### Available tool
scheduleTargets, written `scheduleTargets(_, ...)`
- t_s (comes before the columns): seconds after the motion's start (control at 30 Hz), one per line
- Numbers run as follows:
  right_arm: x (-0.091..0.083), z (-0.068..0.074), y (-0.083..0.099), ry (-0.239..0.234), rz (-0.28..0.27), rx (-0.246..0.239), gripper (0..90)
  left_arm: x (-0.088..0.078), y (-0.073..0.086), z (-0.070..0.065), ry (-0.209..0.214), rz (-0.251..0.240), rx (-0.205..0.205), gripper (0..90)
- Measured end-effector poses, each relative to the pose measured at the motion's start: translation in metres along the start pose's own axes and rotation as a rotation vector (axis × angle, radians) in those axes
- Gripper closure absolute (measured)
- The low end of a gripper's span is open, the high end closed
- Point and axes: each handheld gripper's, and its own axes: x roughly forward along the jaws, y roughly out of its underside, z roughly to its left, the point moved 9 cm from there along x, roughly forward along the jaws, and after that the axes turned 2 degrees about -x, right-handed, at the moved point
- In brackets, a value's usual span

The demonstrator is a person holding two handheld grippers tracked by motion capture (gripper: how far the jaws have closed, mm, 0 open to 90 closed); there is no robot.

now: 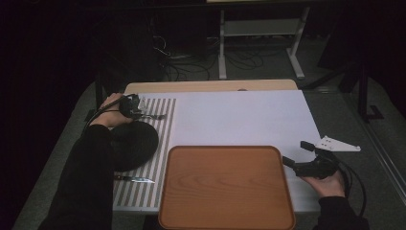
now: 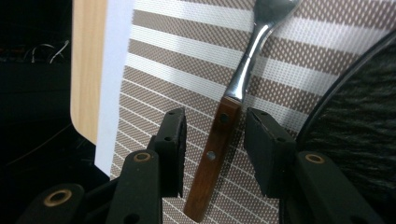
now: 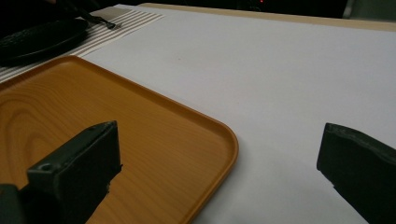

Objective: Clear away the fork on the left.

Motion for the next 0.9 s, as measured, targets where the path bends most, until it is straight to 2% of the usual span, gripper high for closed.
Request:
scheduleTargets(0.2, 0.0, 0.0, 0.0, 0.002, -0.002, -0.001, 0.0, 0.008, 0.001, -0.002, 0.02, 0.015, 0.024, 61.1)
scheduleTargets(0.3, 0.0, 0.0, 0.0, 0.002, 0.003, 0.001, 0.0, 0.009, 0.001, -0.003, 0.027, 0.011, 0.022, 61.8)
scheduleTargets(0.33, 0.0, 0.0, 0.001, 0.003, 0.006, -0.002, 0.0, 0.011, -0.001, -0.003, 0.036, -0.01, 0.009, 62.0)
scheduleTargets(0.4, 0.0, 0.0, 0.001, 0.003, 0.006, -0.002, 0.0, 0.012, -0.001, -0.003, 0.047, -0.02, 0.004, 62.0)
scheduleTargets(0.6, -0.001, -0.002, 0.001, 0.009, 0.003, 0.002, 0.0, 0.015, -0.001, -0.003, 0.068, -0.021, 0.003, 66.4)
scheduleTargets(0.73, -0.001, -0.002, 0.001, 0.01, 0.002, 0.002, 0.0, 0.017, -0.001, -0.003, 0.051, -0.004, 0.03, 73.0)
scheduleTargets(0.9, -0.001, -0.002, 0.001, 0.012, 0.002, 0.001, 0.0, 0.017, -0.002, -0.002, 0.033, 0.012, 0.061, 74.5)
